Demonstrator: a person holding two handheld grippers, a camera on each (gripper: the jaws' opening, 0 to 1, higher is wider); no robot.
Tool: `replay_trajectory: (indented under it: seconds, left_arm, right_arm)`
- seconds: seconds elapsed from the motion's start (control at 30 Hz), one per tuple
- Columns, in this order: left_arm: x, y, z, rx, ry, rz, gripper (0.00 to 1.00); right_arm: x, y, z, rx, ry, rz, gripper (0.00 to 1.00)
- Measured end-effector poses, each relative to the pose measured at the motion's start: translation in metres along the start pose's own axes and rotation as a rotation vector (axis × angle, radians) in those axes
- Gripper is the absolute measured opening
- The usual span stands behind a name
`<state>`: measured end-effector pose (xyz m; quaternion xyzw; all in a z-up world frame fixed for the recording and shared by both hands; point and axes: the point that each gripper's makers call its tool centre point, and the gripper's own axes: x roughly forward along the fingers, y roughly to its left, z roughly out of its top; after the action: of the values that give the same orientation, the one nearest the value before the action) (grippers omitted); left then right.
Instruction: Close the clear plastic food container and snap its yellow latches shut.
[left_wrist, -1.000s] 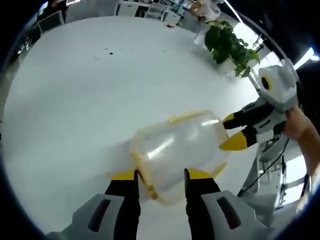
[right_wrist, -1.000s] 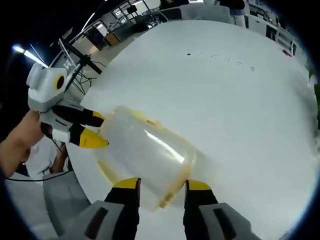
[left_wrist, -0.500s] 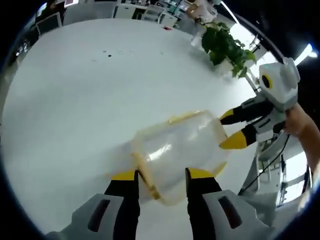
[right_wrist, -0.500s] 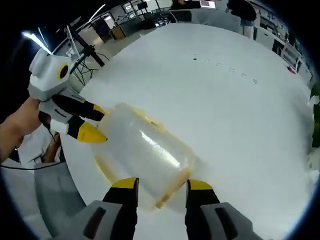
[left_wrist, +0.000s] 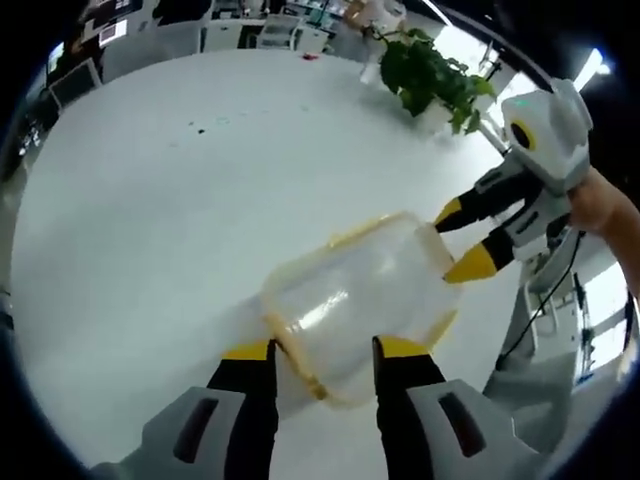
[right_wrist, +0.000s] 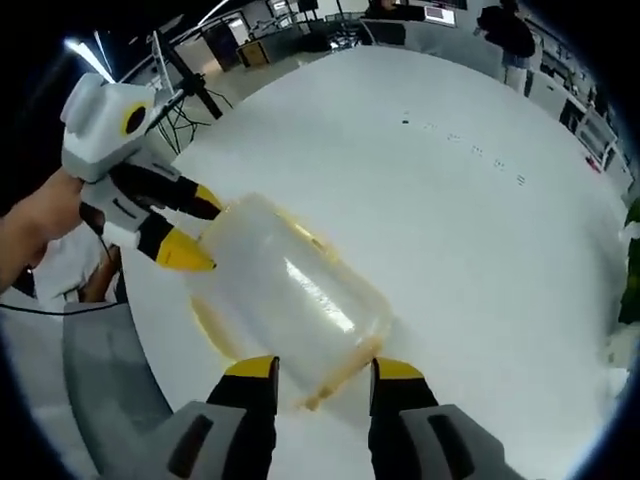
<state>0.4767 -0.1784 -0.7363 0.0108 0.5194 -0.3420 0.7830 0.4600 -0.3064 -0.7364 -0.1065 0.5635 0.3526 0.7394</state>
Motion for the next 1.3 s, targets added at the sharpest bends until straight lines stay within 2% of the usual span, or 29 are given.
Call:
replay_trajectory:
  seconds: [0.3,0.77,1.03,1.13,1.3]
  left_arm:
    - [-0.004,0.003,0.002,0.024,-0.001,0.006,0.43]
    - [-0.008,0.002,0.002,0.120,0.035,0.013,0.45]
    - [-0.010,0.003,-0.001,0.191,0.073,0.017,0.45]
    - [-0.010,0.001,-0.005,0.215,0.110,-0.011,0.45]
    - [-0.012,0.004,-0.007,0.257,0.139,0.002,0.44]
  right_arm:
    - [-0.002,0.000,-0.001,-0.063,0.020,-0.007,0.35]
    - [-0.006,0.001,0.003,-0.136,0.027,-0.015,0.37]
    - [-0.007,0.001,0.002,-0.168,0.045,-0.022,0.38]
    - [-0.008,0.000,0.001,-0.189,0.061,-0.023,0.37]
    - [-0.008,0.000,-0.001,-0.215,0.086,-0.021,0.37]
